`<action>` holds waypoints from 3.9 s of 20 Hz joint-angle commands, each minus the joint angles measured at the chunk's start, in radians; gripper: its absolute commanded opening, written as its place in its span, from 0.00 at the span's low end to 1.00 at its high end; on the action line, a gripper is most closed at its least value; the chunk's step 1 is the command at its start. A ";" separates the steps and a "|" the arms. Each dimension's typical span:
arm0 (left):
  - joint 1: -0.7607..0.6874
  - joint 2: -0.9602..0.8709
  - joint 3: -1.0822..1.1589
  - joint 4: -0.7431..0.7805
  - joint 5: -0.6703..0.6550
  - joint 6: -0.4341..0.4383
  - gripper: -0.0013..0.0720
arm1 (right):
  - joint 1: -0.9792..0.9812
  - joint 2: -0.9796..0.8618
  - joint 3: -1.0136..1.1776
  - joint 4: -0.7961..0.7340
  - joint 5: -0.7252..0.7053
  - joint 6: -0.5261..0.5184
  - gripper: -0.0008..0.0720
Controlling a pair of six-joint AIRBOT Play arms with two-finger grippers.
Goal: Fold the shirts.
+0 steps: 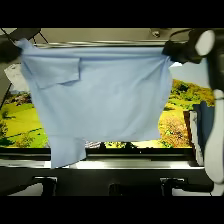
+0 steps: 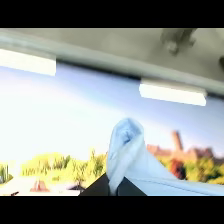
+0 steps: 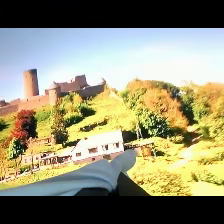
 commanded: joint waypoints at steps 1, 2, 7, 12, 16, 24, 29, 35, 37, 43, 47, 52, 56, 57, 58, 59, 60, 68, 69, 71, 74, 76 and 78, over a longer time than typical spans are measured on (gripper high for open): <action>-0.011 -0.233 -0.040 -0.026 -0.009 0.000 0.06 | 0.000 -0.222 0.001 0.121 -0.070 0.105 0.08; -0.018 -0.286 -0.040 -0.051 -0.010 0.000 0.06 | 0.000 -0.259 0.001 0.168 -0.067 0.111 0.08; -0.067 -0.406 -0.039 -0.143 -0.066 -0.001 0.14 | -0.002 -0.355 0.002 0.327 -0.042 0.110 0.19; 0.058 -0.397 0.085 -0.034 -0.420 0.000 0.81 | -0.152 -0.253 0.026 0.357 0.174 -0.132 0.69; 0.212 -0.376 0.042 0.039 -0.690 0.007 0.62 | -0.340 -0.212 0.013 0.359 0.525 -0.241 0.65; 0.254 -0.276 -0.502 -0.049 -0.547 0.135 0.60 | -0.348 -0.183 -0.244 0.362 0.596 -0.296 0.65; 0.223 -0.278 -0.556 -0.079 -0.392 0.143 0.60 | -0.348 -0.183 -0.253 0.369 0.573 -0.317 0.65; 0.167 -0.283 -0.556 -0.079 -0.296 0.139 0.51 | -0.348 -0.174 -0.283 0.358 0.572 -0.326 0.66; 0.162 -0.283 -0.556 -0.080 -0.296 0.138 0.23 | -0.348 -0.139 -0.380 0.359 0.533 -0.325 0.66; 0.164 -0.278 -0.556 -0.081 -0.328 0.140 0.06 | -0.348 -0.073 -0.708 0.449 0.292 -0.351 0.71; 0.164 -0.277 -0.556 -0.084 -0.354 0.140 0.06 | -0.348 -0.076 -0.803 0.589 0.121 -0.372 0.68; 0.164 -0.262 -0.555 -0.085 -0.357 0.143 0.06 | -0.348 -0.084 -0.814 0.613 0.055 -0.342 0.26; 0.162 -0.211 -0.460 -0.145 -0.401 0.143 0.06 | -0.349 -0.026 -0.765 0.621 0.084 -0.393 0.08; 0.158 -0.179 -0.397 -0.163 -0.400 0.142 0.05 | -0.349 0.013 -0.714 0.602 0.088 -0.413 0.08; 0.150 -0.135 -0.305 -0.165 -0.396 0.138 0.05 | -0.349 0.062 -0.639 0.571 0.084 -0.428 0.08; 0.139 -0.090 -0.200 -0.165 -0.388 0.129 0.05 | -0.349 0.113 -0.551 0.542 0.074 -0.453 0.08; 0.127 -0.039 -0.082 -0.165 -0.364 0.114 0.05 | -0.349 0.169 -0.451 0.515 0.060 -0.478 0.08; 0.093 0.456 0.386 -0.165 0.009 0.093 0.06 | -0.349 0.685 0.028 0.264 -0.290 -0.525 0.08; 0.093 0.513 0.332 -0.165 0.040 0.089 0.06 | -0.349 0.716 0.028 0.259 -0.233 -0.511 0.08; 0.093 0.572 0.273 -0.161 0.055 0.058 0.06 | -0.349 0.755 0.028 0.235 -0.167 -0.493 0.08; 0.093 0.584 0.275 -0.161 0.057 0.051 0.06 | -0.349 0.777 0.028 0.203 -0.161 -0.491 0.08; 0.093 0.576 0.275 -0.161 0.055 0.040 0.06 | -0.349 0.768 0.028 0.192 -0.146 -0.437 0.08; 0.093 0.544 0.275 -0.148 0.049 0.041 0.06 | -0.349 0.732 0.028 0.193 -0.105 -0.393 0.08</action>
